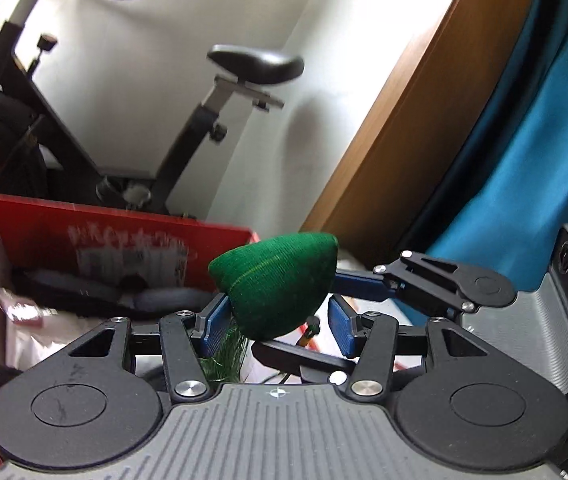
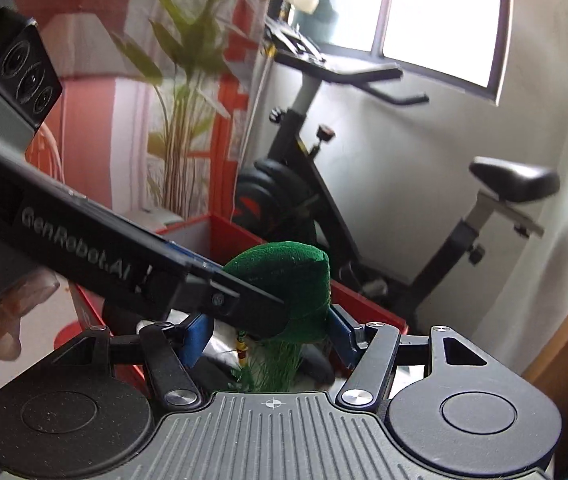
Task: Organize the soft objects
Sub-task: 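Lift the green sachet with both grippers and lower it into the box, then open both grippers to release the sachet and withdraw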
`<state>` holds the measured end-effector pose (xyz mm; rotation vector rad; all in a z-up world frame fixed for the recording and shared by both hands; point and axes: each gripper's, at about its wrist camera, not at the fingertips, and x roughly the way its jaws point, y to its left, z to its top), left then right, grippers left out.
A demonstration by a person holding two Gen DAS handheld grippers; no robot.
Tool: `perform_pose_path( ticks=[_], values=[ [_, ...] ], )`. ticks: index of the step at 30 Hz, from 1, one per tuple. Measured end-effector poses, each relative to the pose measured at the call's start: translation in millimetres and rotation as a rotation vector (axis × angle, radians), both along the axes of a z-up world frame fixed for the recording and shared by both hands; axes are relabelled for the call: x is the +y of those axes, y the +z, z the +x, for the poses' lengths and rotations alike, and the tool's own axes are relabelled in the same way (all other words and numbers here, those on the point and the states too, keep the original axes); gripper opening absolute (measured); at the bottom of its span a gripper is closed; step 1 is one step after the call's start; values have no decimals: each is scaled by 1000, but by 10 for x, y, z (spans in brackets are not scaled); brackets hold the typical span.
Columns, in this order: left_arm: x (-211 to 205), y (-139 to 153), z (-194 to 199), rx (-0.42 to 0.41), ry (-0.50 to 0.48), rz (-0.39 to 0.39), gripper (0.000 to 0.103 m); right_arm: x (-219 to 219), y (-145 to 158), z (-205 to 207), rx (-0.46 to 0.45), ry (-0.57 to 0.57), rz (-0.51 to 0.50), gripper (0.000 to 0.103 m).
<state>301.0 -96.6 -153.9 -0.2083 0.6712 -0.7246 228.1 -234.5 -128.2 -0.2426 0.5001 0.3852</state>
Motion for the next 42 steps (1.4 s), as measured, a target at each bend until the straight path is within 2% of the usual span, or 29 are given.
perform_pose_path(
  ticks=[4, 10, 18, 20, 22, 24, 28, 31, 34, 39, 42],
  values=[
    [-100, -271, 132, 58, -17, 18, 55, -88, -253, 69, 66, -20, -2, 59],
    [-120, -442, 219, 86, -19, 54, 55, -117, -457, 168, 136, -40, 5, 59],
    [-2, -403, 199, 41, 36, 118, 56, -123, -542, 312, 186, -91, 19, 59],
    [47, -363, 181, 24, 58, 124, 58, -131, -539, 333, 185, -103, 9, 60],
    [94, -311, 159, 11, 83, 136, 68, -129, -526, 326, 182, -114, 1, 60],
    [135, -253, 124, -9, 109, 149, 76, -128, -500, 303, 177, -125, 3, 64],
    [237, -113, -4, -51, 147, 165, 88, -126, -408, 231, 151, -150, 17, 84],
    [309, -1, -113, -89, 194, 187, 96, -119, -321, 168, 133, -163, 23, 86],
    [382, 125, -229, -126, 240, 210, 99, -111, -213, 98, 105, -182, 36, 102],
    [503, 335, -427, -189, 338, 264, 103, -79, -34, -35, 75, -207, 63, 102],
    [584, 429, -485, -190, 395, 286, 103, -46, 70, -121, 56, -226, 73, 103]
  ],
)
